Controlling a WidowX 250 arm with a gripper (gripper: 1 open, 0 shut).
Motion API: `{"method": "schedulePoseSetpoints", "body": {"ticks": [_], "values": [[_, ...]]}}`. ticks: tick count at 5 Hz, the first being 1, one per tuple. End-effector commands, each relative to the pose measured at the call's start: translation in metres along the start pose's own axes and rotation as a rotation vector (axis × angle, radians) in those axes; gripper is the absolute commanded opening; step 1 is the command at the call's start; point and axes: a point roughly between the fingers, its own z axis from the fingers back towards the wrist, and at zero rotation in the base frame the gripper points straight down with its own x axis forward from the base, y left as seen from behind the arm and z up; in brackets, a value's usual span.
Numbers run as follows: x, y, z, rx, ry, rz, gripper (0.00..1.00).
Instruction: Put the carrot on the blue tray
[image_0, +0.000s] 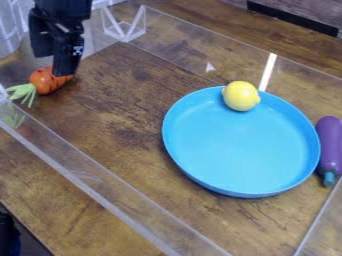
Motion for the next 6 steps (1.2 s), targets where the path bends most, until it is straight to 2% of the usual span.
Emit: {"method": "schedulePoseSetpoints", "body": {"ticks": [1, 3, 5, 6], "values": [[0.006, 0.022, 0.009, 0.04, -0.048, -0.024, 1.0], [0.015, 0.044, -0.011, 0.041, -0.05, -0.102, 1.0], [0.037, 0.05, -0.029, 0.039, -0.063, -0.226, 1.0], [0.042, 0.044, -0.033, 0.032, -0.064, -0.194, 0.0]]}}
